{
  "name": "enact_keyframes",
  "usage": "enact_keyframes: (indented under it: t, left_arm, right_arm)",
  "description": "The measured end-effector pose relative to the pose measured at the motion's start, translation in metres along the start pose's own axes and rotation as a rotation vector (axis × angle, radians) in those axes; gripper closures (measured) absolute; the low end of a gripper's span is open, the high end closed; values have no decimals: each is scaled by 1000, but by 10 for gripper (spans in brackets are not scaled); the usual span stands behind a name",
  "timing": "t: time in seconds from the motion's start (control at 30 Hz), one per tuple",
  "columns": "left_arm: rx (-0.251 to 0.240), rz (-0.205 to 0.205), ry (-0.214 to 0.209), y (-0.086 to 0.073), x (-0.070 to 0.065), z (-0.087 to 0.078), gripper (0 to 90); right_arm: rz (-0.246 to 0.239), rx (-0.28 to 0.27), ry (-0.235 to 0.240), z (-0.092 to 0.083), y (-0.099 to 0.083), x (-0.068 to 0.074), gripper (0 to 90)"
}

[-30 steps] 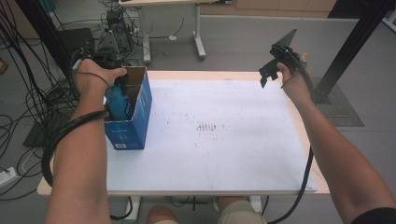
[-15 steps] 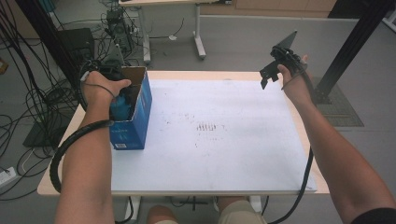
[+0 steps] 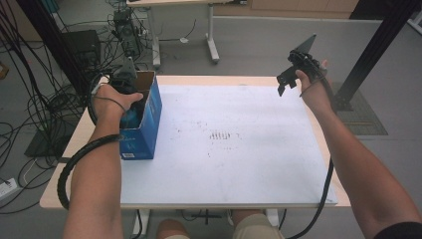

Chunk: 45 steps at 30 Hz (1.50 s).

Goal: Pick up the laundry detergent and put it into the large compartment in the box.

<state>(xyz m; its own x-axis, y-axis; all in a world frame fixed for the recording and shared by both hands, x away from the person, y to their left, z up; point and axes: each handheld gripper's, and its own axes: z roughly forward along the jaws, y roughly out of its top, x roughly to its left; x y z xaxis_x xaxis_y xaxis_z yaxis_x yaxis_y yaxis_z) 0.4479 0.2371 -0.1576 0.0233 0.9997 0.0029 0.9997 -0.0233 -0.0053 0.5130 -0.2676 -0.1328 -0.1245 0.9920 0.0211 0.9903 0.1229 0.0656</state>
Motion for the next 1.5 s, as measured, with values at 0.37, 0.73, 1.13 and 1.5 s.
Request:
enact_keyframes:
  t: [0.37,0.73,1.13,1.5]
  left_arm:
    - [1,0,6,-1,-2,1,371]
    - [-6,-2,3,-2,-2,1,371]
    - [-8,-2,7,-3,-3,1,370]
    - [-10,-2,8,-3,-5,1,370]
  right_arm:
    - [0,2,5,1,0,0,43]
    - [-1,-1,7,0,-1,-2,43]
    - [5,-4,11,-2,-3,-5,42]
    - [3,-5,12,-1,-4,-6,43]
